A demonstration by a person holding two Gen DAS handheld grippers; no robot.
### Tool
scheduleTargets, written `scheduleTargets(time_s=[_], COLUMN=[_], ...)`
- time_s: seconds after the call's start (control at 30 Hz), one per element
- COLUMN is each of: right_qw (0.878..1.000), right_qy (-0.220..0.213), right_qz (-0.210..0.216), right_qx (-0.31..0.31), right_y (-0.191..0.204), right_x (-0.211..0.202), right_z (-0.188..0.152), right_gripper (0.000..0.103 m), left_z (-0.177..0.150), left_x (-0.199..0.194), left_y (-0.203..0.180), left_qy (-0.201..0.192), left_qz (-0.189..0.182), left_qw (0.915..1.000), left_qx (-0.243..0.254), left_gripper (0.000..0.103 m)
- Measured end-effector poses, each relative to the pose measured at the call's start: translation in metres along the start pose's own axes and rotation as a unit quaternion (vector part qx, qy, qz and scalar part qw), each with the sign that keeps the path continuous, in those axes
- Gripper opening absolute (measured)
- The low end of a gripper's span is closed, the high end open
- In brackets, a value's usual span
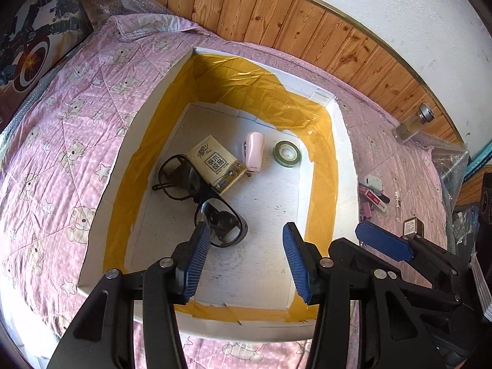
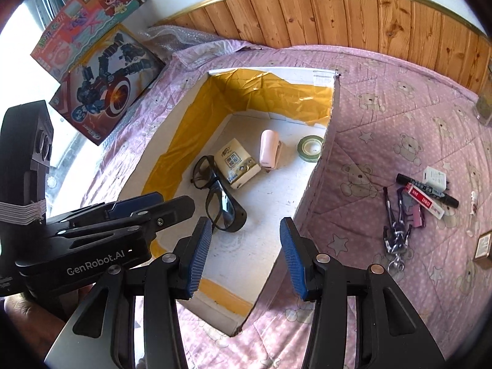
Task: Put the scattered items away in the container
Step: 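Withdraw both tools from the box toward the remaining items, then grasp the gold metal tin with the right tool while the left moves over the purple figure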
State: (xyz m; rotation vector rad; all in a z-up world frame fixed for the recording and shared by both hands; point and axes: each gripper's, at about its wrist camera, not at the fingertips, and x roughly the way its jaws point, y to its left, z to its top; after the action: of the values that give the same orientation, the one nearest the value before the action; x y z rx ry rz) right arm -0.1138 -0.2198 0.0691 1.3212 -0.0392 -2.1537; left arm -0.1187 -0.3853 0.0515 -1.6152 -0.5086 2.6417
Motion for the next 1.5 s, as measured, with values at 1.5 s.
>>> scheduleTargets(time_s=[1.5], right_qw=[0.963], right_qy=[-0.095], right_qz=[-0.131], right_qx=[0.216], right_y=[-0.228], right_x=[-0.120], right_z=[-0.125], right_gripper=[0.055], left_z=[-0.079], left_x=[0.073], left_y=[-0.197], left_qy=[0.023], left_qz=[-0.054], left_qw=[0.9890], left_qx=[0.136], left_gripper=[0.069])
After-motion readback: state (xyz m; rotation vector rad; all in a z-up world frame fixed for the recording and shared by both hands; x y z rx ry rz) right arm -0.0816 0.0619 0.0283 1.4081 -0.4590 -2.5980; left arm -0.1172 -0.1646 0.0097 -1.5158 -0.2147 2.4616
